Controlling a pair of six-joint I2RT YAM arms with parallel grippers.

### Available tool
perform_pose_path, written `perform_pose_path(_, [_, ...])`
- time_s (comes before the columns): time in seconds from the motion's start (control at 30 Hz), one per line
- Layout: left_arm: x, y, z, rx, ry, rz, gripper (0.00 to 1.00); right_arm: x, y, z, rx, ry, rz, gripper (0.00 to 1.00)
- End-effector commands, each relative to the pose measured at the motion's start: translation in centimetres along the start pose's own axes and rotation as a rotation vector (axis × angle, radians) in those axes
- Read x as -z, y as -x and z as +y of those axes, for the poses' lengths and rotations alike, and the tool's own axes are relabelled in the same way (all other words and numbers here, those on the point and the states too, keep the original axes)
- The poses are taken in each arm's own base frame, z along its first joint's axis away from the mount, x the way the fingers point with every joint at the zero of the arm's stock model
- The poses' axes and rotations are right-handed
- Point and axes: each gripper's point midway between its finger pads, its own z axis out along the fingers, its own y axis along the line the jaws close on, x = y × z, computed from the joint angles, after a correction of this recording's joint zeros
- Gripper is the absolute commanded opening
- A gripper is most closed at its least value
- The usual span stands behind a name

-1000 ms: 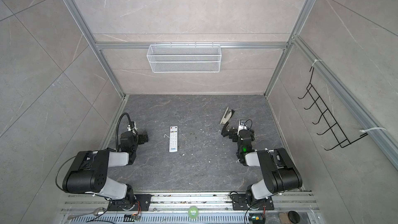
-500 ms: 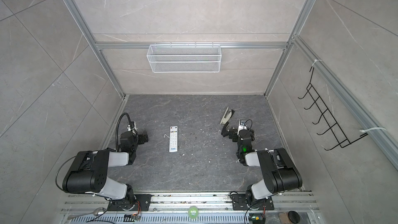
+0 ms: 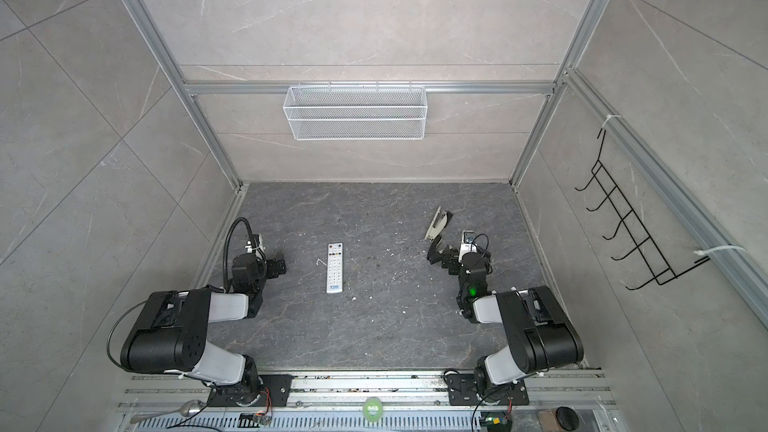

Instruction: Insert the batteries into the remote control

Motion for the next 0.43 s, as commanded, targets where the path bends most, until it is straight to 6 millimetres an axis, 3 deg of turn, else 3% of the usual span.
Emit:
perform_pose_path(0.0, [0.03,1.98,-0.01,0.012,-0.010,-0.067,1.00,-0.35,0.36,-0.17,-0.014,-0.013,0.003,1.00])
perform_pose_path(0.4, [0.04,2.00,0.02,0.013,-0.009,-0.067,1.00,-0.34,0.31,-0.23,-0.014,-0.015,0.007,0.99])
